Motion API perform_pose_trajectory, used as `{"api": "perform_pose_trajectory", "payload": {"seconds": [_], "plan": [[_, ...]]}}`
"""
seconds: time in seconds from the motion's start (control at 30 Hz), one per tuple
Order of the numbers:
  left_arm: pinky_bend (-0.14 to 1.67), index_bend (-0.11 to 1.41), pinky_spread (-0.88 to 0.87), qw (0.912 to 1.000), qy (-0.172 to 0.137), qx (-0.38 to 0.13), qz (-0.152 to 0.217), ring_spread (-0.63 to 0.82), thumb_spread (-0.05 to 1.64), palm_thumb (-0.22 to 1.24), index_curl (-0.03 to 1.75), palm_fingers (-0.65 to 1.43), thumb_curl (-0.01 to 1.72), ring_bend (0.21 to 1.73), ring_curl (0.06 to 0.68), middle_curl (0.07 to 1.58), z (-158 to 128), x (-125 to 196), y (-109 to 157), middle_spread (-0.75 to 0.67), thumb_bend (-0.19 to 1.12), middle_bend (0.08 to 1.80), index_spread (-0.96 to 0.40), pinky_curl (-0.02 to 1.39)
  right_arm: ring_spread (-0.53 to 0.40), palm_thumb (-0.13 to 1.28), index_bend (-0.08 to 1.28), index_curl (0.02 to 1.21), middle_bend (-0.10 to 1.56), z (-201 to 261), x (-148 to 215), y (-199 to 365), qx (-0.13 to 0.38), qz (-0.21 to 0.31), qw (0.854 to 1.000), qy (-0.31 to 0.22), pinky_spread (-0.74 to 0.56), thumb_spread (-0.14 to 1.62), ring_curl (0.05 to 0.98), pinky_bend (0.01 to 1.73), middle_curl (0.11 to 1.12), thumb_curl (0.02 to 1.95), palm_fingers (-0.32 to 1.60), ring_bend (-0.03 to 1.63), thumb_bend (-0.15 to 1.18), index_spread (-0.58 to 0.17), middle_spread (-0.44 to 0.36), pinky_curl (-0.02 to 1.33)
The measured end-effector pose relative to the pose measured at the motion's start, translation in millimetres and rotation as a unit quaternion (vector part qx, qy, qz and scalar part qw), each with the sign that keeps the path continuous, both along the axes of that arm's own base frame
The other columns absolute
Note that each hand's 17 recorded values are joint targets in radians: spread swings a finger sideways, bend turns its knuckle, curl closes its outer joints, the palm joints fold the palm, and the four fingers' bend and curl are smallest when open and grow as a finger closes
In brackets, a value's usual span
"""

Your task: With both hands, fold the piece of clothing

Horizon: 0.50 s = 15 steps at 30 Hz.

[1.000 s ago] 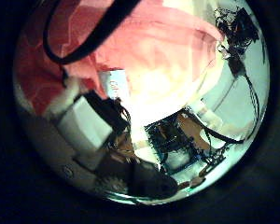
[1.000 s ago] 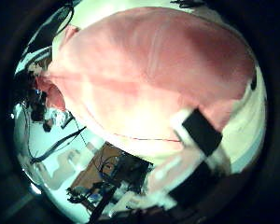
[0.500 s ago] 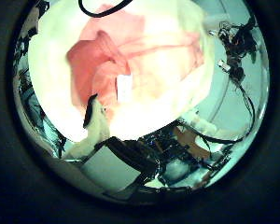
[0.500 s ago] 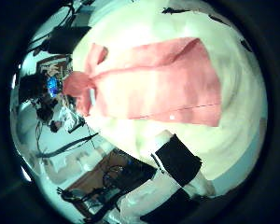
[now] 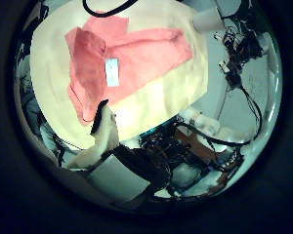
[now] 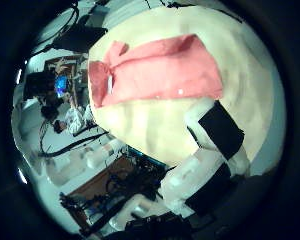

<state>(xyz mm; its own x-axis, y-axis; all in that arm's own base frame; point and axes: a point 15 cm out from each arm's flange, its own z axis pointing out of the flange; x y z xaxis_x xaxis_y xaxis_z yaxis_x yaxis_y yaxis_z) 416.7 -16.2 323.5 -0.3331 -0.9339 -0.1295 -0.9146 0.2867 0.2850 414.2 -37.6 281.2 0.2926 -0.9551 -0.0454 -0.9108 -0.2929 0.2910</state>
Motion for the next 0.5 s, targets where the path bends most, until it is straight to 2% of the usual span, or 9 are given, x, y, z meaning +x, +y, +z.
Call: {"api": "perform_pose_trajectory", "payload": {"seconds": [0.17, 0.3, 0.4, 0.5], "plan": [[0.45, 0.12, 0.54, 0.9994, 0.029, -0.003, -0.017, 0.59, 1.14, 0.57, 0.26, -0.11, 0.38, 0.54, 0.180, 0.32, -35, -35, -14, 0.48, -0.02, 0.17, 0.20, 0.27, 0.138, 0.76, 0.17, 0.37, 0.21, -40, -3, -13, -0.015, 0.043, 0.999, 0.019, 0.37, 1.33, 0.263, 0.22, 0.34, 0.33, 0.14, 0.31, 0.00, -0.361, -0.066, 0.37], [0.43, 0.13, 0.53, 0.9989, 0.041, -0.015, -0.016, 0.59, 1.14, 0.58, 0.24, -0.09, 0.38, 0.52, 0.180, 0.31, -57, -55, -22, 0.47, -0.02, 0.18, 0.20, 0.27, 0.144, 0.73, 0.17, 0.35, 0.19, -77, 5, -15, -0.019, 0.056, 0.998, 0.026, 0.35, 1.21, 0.254, 0.23, 0.34, 0.34, 0.13, 0.28, -0.02, -0.355, -0.078, 0.36], [0.42, 0.13, 0.53, 0.9987, 0.043, -0.025, -0.013, 0.59, 1.14, 0.58, 0.23, -0.08, 0.37, 0.51, 0.181, 0.30, -63, -61, -27, 0.46, -0.02, 0.18, 0.20, 0.27, 0.151, 0.70, 0.17, 0.34, 0.19, -99, 8, -15, -0.019, 0.058, 0.997, 0.039, 0.34, 1.16, 0.251, 0.24, 0.33, 0.34, 0.12, 0.27, -0.03, -0.347, -0.084, 0.36], [0.41, 0.13, 0.53, 0.9986, 0.044, -0.025, -0.014, 0.59, 1.14, 0.58, 0.22, -0.07, 0.37, 0.51, 0.183, 0.29, -64, -65, -27, 0.46, -0.02, 0.18, 0.20, 0.28, 0.153, 0.65, 0.17, 0.33, 0.18, -113, 10, -16, -0.019, 0.054, 0.997, 0.047, 0.33, 1.12, 0.252, 0.24, 0.33, 0.33, 0.12, 0.27, -0.04, -0.338, -0.050, 0.36]]}}
